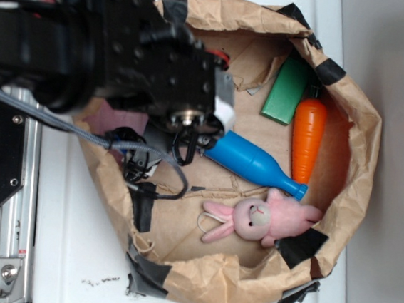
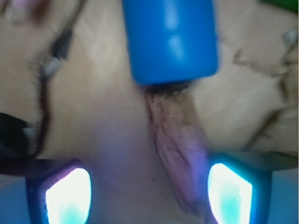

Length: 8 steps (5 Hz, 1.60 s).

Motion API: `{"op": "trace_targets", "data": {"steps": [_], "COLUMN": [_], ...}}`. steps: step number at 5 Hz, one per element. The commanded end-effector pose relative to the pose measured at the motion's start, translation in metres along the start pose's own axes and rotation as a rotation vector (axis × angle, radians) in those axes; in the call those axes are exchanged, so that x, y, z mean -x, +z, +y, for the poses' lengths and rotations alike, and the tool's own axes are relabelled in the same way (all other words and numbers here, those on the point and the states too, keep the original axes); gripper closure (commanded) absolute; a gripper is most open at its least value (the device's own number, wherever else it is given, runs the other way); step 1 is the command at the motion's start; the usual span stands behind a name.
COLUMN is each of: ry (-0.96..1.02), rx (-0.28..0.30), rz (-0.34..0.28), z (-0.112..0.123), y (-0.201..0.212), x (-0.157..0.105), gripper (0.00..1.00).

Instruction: Grab the wood chip.

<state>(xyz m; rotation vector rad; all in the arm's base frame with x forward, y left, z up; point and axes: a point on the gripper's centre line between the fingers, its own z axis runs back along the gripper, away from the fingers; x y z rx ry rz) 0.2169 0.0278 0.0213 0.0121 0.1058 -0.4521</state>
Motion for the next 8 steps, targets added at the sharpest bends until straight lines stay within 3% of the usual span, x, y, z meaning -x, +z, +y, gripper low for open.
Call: {"op": "trace_targets", "data": {"steps": [1, 3, 4, 5, 6, 7, 8], "ry": [-0.055, -0.018, 0.064, 0.116, 0.15, 0.185, 0.213], "rx": [-0.031, -0.05, -0.068, -0.024, 0.004, 0.0, -0.004], "rz": [-0.058, -0.106, -0.209, -0.334, -0.36, -0.339, -0.306], "z": [0.005, 0.008, 0.014, 0.008, 0.006, 0.005, 0.005], "y": [-0.029, -0.01, 0.041, 0.092, 0.143, 0.17, 0.164], "x": [-0.015, -0.012, -0.016, -0.023, -0.029, -0.034, -0.039], "gripper": [1.0, 1.0, 1.0, 1.0, 1.0, 1.0, 1.0]}}
